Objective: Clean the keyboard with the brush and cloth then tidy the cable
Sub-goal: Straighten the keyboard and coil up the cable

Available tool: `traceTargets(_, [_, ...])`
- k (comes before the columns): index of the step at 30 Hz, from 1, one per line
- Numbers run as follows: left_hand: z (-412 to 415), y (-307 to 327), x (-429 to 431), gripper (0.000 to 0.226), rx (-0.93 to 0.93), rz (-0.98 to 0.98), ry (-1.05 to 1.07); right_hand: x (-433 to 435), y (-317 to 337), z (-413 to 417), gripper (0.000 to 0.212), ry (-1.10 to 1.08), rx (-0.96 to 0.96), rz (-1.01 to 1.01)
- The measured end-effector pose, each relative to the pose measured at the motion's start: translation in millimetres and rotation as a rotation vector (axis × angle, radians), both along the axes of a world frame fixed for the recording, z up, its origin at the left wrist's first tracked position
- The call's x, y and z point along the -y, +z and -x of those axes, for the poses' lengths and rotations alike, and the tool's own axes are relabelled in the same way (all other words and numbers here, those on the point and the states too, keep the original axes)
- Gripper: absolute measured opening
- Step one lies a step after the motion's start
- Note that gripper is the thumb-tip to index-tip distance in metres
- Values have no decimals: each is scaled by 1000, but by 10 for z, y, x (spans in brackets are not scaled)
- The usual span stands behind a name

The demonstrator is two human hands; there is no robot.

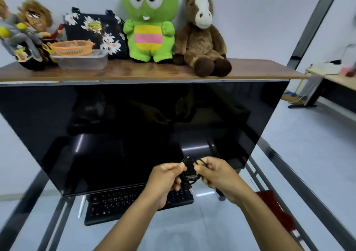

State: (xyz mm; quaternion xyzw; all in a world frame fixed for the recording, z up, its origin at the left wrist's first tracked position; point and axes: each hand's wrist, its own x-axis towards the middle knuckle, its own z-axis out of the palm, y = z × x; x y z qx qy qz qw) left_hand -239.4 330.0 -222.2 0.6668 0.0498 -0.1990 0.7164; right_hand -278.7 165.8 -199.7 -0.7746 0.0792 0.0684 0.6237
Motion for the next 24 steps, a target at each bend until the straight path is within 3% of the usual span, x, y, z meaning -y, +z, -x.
traceTargets(6, [20,-777,681,14,-341,79,83,499,-955,25,5,-185,-117,60])
traceTargets(9, [-49,-1083,941,9,-473,55,79,664,-1420,-55,12,-350,-146,189])
traceTargets(12, [-217,-1310,1136,9,-555,26,91,754,-1768,-288,21,-358,-222,270])
traceTargets(14, [-359,-1455,1222,13,-568,-15,141,813,-1922,-450,24,-295,-262,398])
traceTargets(16, [-463,-1575,1291,14,-566,-48,167,874,-2055,-591,9,-250,-246,503])
traceTargets(24, [-467,-1814,1400,12,-444,-257,89,851,-2292,-720,25,-8,-215,846])
